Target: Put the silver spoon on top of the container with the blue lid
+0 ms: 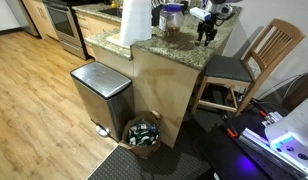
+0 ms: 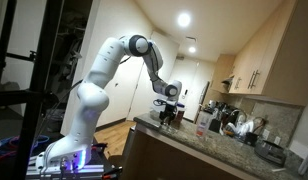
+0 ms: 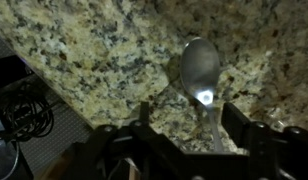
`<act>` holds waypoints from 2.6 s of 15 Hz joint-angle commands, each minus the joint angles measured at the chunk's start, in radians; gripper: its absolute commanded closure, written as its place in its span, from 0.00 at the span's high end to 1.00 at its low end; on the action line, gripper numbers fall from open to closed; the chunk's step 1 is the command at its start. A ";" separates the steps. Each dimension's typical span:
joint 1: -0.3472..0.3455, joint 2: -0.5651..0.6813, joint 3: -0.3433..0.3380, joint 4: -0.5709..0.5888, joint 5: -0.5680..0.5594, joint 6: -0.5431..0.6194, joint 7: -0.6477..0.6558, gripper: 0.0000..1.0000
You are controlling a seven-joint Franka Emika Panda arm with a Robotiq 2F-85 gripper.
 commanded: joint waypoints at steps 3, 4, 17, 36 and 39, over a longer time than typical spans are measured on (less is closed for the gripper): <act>0.012 -0.004 -0.025 0.030 0.004 -0.053 -0.017 0.27; 0.012 -0.008 -0.025 0.023 0.009 -0.044 -0.019 0.19; 0.012 -0.014 -0.022 0.000 0.131 0.034 0.008 0.57; 0.018 -0.004 -0.032 0.023 0.048 -0.074 0.055 1.00; 0.019 -0.003 -0.033 0.021 0.044 -0.065 0.065 1.00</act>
